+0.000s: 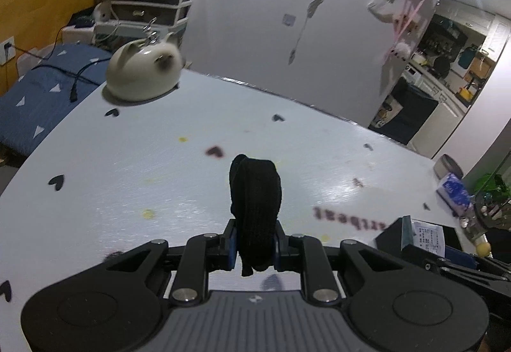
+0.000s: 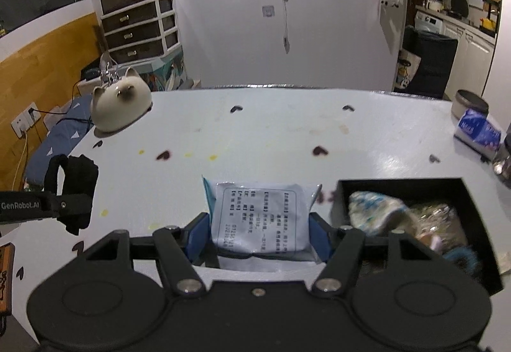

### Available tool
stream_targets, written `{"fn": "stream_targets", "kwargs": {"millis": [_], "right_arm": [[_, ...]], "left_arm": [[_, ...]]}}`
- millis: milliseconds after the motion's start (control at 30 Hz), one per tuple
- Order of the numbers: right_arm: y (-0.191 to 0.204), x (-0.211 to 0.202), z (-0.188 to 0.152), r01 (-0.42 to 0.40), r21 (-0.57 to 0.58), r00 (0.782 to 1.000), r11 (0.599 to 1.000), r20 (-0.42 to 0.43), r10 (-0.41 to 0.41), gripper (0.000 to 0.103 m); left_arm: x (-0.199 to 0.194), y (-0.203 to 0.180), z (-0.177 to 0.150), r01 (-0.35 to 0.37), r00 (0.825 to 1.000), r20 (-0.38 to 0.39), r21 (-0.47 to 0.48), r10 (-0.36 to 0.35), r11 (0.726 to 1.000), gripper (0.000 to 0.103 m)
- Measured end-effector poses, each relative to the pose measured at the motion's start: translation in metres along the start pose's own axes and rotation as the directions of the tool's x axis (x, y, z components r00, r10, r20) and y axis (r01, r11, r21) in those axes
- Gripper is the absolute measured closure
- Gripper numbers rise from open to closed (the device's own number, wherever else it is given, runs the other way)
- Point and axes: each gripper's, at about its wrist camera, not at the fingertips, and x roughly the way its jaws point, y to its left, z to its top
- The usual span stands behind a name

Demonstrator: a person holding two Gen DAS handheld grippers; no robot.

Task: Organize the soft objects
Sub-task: 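Carry the black sock with the left tool while the right tool carries the packet to the box, then open the left tool to drop the sock into the box while the right tool releases the packet there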

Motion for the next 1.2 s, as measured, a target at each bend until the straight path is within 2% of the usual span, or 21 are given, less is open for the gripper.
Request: {"fn": "stream_targets", "kwargs": {"millis": [367, 767, 867, 1033, 1100, 1200], "right_arm": [[-0.077, -0.039, 0.010, -0.004, -0.025, 0.998, 1.000, 0.057, 0.005, 0.036], [-0.176, -0.061, 0.003, 0.050, 0.026, 0.996, 0.998, 0.077, -0.052, 0.036], [-0.198, -0.063, 0.001, 0.067, 0.048, 0.995, 0.997, 0.073, -0.070, 0.036], [-0.233, -0.059, -0.004, 0.076, 0.118, 0.995, 0.990, 0.050, -0.083, 0.036], [-0.245, -0.055, -0.004, 0.073, 0.148, 0.996, 0.986, 0.037, -0.079, 0.036], [-0.258, -0.045, -0.003, 0.061, 0.175, 0.998, 0.983, 0.015, -0.064, 0.036]], "left_arm": [[-0.012, -0.087, -0.021, 0.036, 0.998, 0.050, 0.025, -0.037, 0.999, 0.082], [0.010, -0.179, -0.049, 0.133, 0.991, 0.007, 0.066, -0.134, 0.989, 0.082], [0.022, -0.201, -0.054, 0.174, 0.985, -0.037, 0.104, -0.171, 0.979, 0.081], [0.053, -0.234, -0.066, 0.261, 0.954, -0.192, 0.155, -0.230, 0.953, 0.081], [0.066, -0.242, -0.070, 0.267, 0.945, -0.237, 0.162, -0.225, 0.950, 0.081], [0.090, -0.248, -0.075, 0.235, 0.934, -0.311, 0.159, -0.177, 0.959, 0.081]]}}
